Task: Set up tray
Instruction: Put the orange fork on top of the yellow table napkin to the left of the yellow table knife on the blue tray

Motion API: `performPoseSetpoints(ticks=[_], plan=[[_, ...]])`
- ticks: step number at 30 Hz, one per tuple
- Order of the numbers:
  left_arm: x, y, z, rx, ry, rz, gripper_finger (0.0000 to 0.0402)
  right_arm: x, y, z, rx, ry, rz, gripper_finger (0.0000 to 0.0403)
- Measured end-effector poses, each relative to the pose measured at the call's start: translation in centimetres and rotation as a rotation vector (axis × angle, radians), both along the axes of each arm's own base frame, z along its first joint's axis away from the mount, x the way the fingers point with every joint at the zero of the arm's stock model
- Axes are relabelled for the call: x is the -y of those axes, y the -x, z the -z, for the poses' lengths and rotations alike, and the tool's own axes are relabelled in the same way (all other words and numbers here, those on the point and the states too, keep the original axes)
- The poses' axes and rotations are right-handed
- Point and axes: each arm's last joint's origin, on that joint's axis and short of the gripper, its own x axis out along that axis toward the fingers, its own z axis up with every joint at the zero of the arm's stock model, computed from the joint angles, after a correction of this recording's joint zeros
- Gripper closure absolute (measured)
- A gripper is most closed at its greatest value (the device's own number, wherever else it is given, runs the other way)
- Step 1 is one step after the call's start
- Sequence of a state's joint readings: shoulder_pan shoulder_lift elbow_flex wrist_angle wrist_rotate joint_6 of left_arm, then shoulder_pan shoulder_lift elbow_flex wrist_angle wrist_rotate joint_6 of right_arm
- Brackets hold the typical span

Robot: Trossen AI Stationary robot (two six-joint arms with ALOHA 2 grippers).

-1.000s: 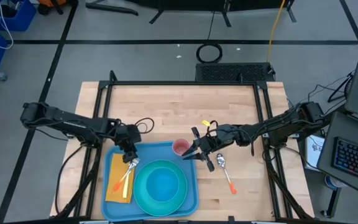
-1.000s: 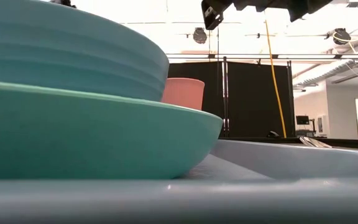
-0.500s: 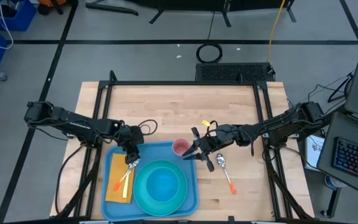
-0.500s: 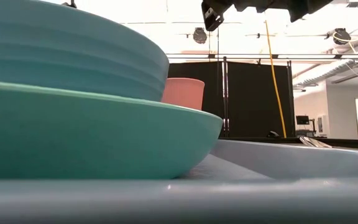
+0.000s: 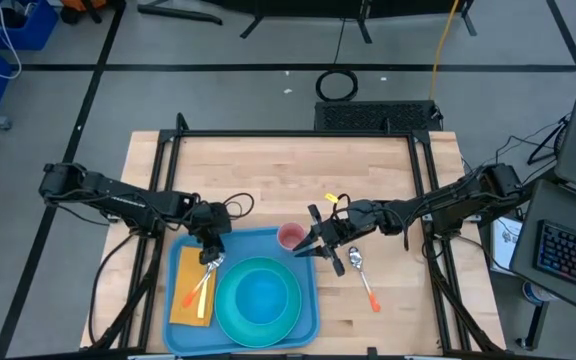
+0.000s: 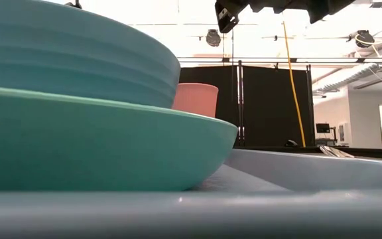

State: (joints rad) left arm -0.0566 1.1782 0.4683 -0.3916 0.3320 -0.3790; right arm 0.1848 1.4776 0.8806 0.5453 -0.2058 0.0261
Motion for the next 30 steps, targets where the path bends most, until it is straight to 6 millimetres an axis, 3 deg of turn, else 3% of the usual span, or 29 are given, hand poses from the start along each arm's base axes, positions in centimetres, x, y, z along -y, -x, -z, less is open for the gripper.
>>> performPoseSetpoints(ticks=[3,16,30], plan=[[0.0,0.0,0.0,0.012,-0.012,0.025,0.0393,0.0,0.0,0.0,0.000,0.000,0.000,0.0351],[0.1,0.2,-0.3,0.009,0.034,0.008,0.0397,0.0,0.0,0.0,0.001,0.003,0.000,0.0351],[0.1,2.7,-2.1,-0.048,0.075,-0.070,0.0398,0.0,0.0,0.1,-0.005,0.004,0.000,0.0351]])
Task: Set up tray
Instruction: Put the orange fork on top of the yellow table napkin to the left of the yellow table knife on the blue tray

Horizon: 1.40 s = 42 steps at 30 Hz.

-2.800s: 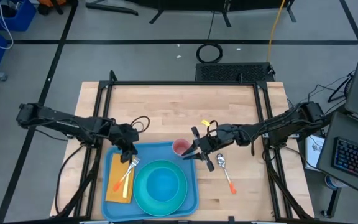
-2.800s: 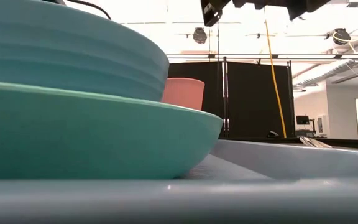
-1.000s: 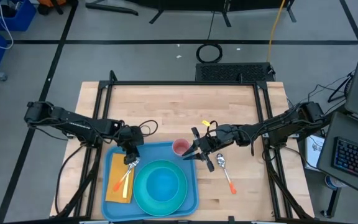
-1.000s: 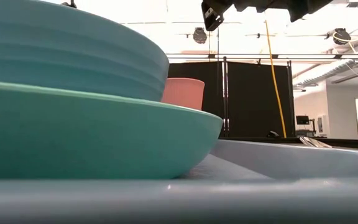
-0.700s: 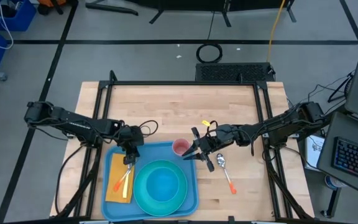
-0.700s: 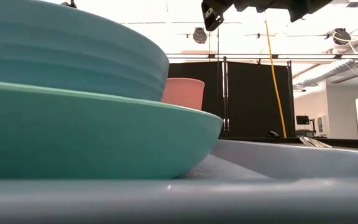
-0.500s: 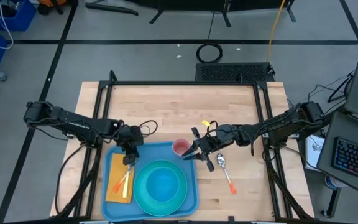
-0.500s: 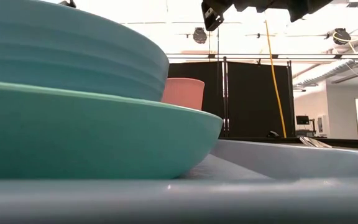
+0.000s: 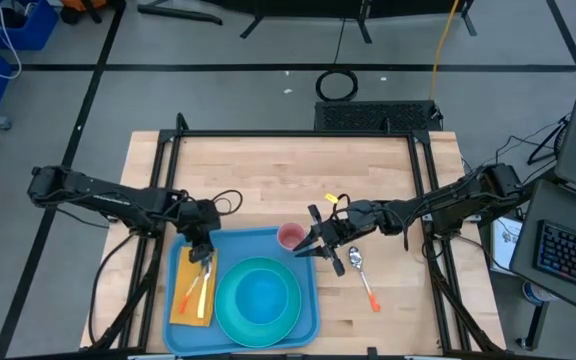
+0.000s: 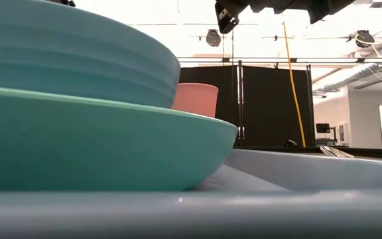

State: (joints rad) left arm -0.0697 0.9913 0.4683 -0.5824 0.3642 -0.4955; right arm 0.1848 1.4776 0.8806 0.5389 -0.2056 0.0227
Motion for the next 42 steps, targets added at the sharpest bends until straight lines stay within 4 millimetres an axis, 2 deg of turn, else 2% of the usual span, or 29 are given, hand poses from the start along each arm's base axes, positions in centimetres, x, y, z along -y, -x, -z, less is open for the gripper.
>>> performPoseSetpoints(ticks=[9,16,22,26,42], plan=[[1.4,1.1,-0.7,-0.005,-0.034,-0.035,0.0398,0.0,0.0,0.0,-0.005,0.001,0.000,0.0351],[2.5,2.5,-0.4,-0.118,-0.098,-0.071,0.0399,0.0,0.0,0.1,-0.013,-0.001,0.001,0.0351],[3.0,2.8,-0.4,-0.119,-0.141,-0.136,0.0399,0.0,0.0,0.1,-0.014,0.000,0.002,0.0351],[3.2,3.3,-0.2,-0.165,-0.164,-0.252,0.0397,0.0,0.0,0.1,-0.013,0.002,0.003,0.0351],[4.1,4.4,0.0,-0.251,-0.157,-0.384,0.0394,0.0,0.0,0.1,-0.012,0.003,0.003,0.0351]])
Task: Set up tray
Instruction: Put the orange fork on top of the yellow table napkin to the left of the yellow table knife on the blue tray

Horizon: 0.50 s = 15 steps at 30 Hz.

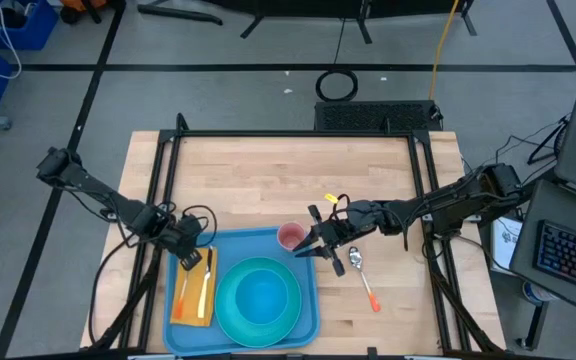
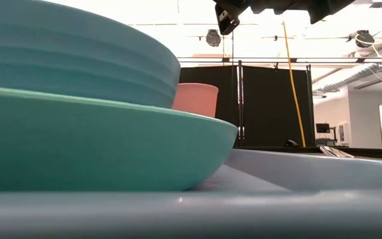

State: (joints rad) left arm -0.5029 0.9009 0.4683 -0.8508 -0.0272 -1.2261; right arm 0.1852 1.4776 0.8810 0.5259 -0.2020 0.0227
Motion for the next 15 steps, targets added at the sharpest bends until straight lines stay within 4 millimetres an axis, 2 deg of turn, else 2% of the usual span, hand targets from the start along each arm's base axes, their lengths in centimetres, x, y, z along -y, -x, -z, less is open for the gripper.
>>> performPoseSetpoints(ticks=[11,15], plan=[[0.19,0.58,0.12,-0.049,0.002,-0.047,0.0398,0.00,0.00,0.00,0.000,0.000,0.000,0.0351],[0.23,0.52,0.10,-0.035,-0.006,-0.049,0.0382,0.00,0.00,0.00,0.000,0.000,0.000,0.0351]])
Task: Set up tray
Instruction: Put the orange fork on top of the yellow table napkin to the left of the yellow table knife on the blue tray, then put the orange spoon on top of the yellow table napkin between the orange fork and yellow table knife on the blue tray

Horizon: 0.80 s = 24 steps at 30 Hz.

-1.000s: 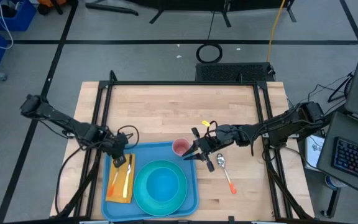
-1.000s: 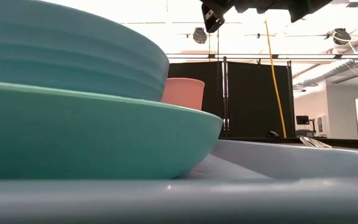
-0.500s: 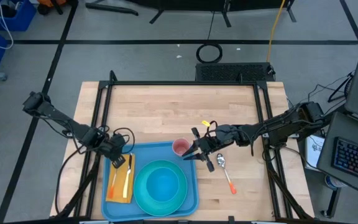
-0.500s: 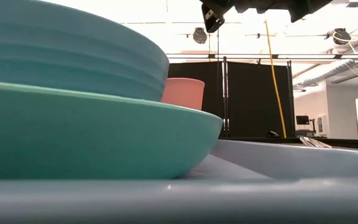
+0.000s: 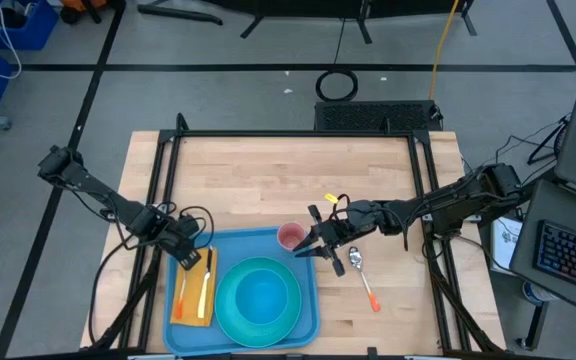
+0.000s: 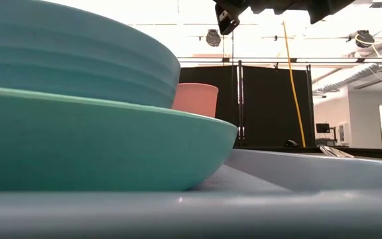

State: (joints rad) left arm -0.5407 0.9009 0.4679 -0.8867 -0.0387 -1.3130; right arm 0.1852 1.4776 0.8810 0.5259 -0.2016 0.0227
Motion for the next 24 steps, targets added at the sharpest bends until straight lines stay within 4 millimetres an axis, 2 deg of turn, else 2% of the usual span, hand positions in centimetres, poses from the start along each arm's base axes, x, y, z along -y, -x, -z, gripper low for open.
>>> performPoseSetpoints(ticks=[10,18,24], plan=[[0.03,0.00,0.00,-0.004,0.010,0.002,0.0332,0.00,0.00,0.00,0.000,0.000,0.000,0.0351],[0.06,-0.09,-0.04,0.016,-0.009,0.083,0.0319,0.00,0.00,0.00,0.001,0.000,0.000,0.0351],[-0.33,-0.21,-0.33,0.101,-0.120,0.100,0.0320,0.13,-0.06,-0.07,0.012,0.014,0.053,0.0351]])
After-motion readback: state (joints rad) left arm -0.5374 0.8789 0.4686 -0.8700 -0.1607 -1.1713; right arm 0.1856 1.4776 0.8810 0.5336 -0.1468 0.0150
